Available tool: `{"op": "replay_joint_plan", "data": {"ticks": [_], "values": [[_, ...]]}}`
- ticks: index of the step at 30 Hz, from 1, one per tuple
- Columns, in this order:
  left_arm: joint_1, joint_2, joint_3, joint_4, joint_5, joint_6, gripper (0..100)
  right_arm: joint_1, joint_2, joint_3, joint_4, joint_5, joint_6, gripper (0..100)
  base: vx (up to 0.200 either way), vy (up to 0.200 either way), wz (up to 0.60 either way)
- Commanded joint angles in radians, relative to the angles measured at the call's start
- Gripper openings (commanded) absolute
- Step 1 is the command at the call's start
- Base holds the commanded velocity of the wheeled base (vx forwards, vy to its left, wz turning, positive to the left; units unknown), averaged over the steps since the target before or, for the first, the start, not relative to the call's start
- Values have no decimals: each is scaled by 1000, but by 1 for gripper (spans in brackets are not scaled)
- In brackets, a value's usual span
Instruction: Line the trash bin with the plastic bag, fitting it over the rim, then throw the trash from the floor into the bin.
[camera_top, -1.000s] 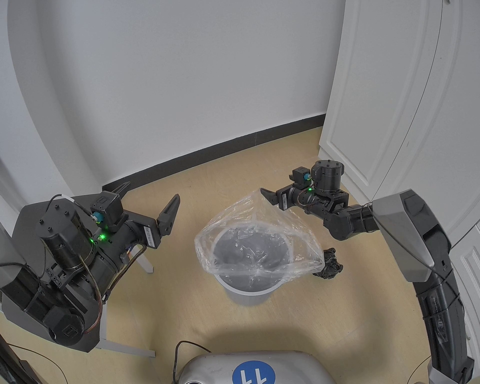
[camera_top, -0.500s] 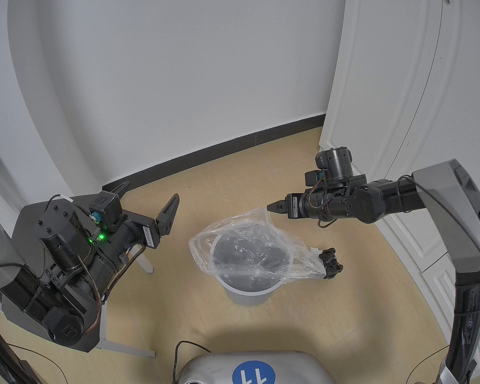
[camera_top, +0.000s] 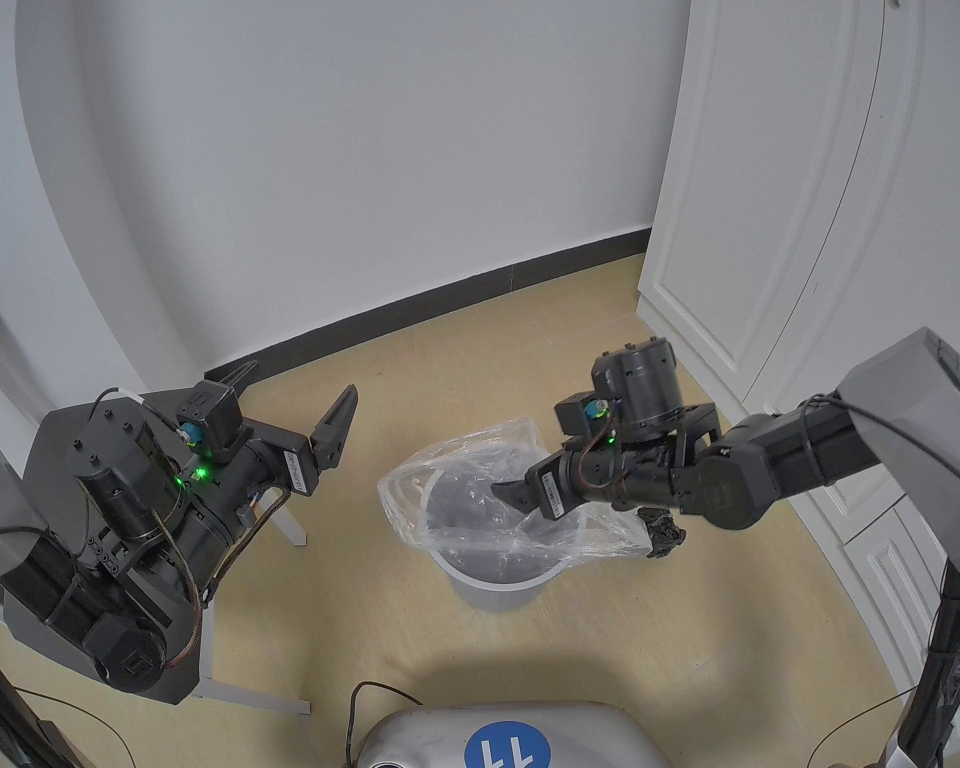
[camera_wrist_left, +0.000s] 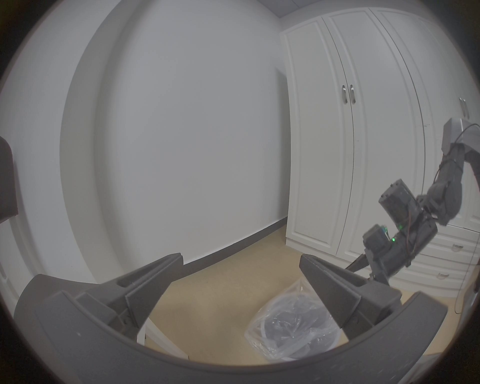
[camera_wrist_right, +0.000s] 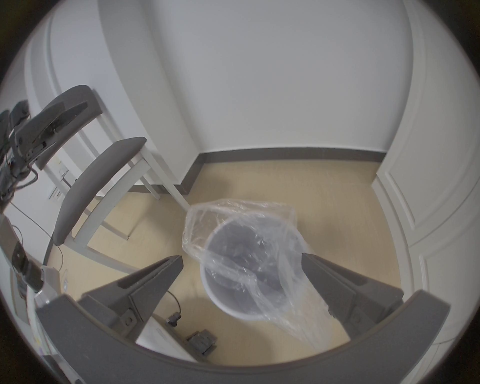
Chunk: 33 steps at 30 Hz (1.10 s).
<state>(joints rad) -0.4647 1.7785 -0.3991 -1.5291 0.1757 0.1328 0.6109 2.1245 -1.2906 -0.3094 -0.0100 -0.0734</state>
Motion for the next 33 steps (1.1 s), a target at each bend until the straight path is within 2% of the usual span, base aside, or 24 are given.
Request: {"op": "replay_joint_plan", "data": {"ticks": [1,3,7,16,33], "values": [[1,-5,-3,0,-1,-1,100,44,95,50,-56,-5,-52,100,0,0,0],[1,-1,-4,0,-1,-2,100,43,132,44,-53,1,-105,100,0,0,0],[1,6,-7,0,-1,-2,100,36,198,17,-54,2,-135,100,0,0,0],[1,18,-9,0,-1,-1,100,29,284,-36,-60,41,-135,100,0,0,0],[17,25,-12,0,-1,-2,100,-75,408,-164,-54,47,-157,100,0,0,0]]}}
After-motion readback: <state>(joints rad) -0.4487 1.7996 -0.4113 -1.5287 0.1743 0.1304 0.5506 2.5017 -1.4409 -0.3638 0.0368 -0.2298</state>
